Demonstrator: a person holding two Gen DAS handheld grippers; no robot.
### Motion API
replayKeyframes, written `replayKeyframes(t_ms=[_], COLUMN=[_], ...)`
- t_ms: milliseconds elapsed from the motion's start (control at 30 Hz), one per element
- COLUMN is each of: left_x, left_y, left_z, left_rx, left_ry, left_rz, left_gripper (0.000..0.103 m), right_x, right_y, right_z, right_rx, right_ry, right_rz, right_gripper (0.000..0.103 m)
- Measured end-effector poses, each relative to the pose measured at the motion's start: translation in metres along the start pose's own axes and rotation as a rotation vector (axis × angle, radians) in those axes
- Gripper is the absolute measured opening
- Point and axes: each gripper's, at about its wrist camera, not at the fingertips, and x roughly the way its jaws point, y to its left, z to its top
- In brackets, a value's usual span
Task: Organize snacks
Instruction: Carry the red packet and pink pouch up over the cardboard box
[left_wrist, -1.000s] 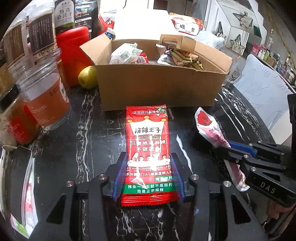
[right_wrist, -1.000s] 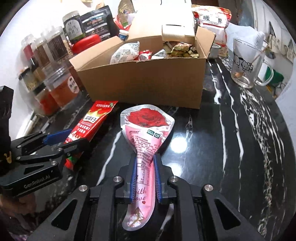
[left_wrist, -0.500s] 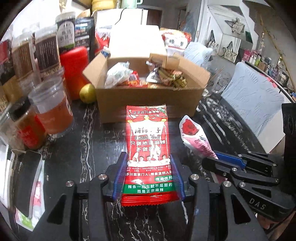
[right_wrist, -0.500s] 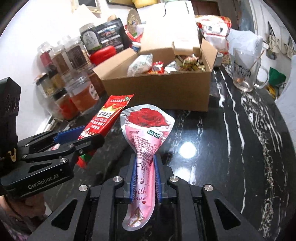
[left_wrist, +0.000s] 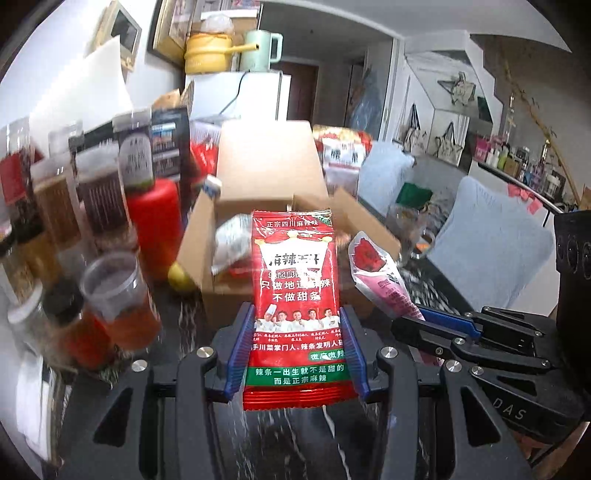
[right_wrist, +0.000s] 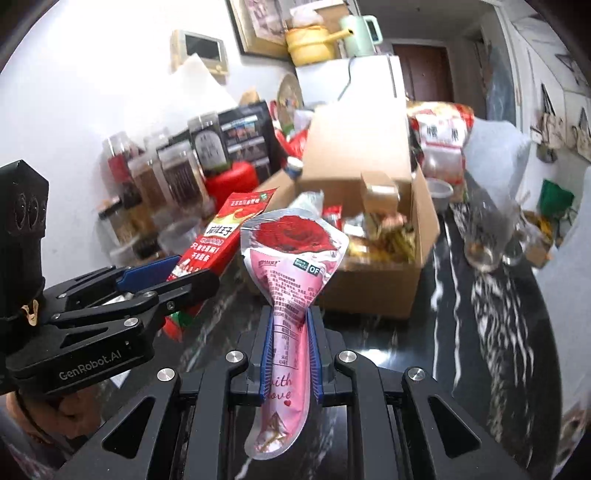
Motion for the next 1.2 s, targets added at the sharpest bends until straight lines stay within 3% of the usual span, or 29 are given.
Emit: replayKeyframes(t_ms=[833,1200], left_x=[0.08,0.127], left_y=[0.032,0.052], left_z=[0.117,0.145], left_rx=[-0.011,-0.046], left_ry=[-0.156,-0.135], left_rz=[-0.007,0.008], left_gripper=[0.045,0.045], right_x=[0.068,0.107], right_y=[-0.039,-0.063], right_z=[0.122,0.155], right_rx=[-0.108,-0.08], right_ry=[-0.099,-0.108], right_rz=[-0.024,-0.027], right_gripper=[0.017,0.017])
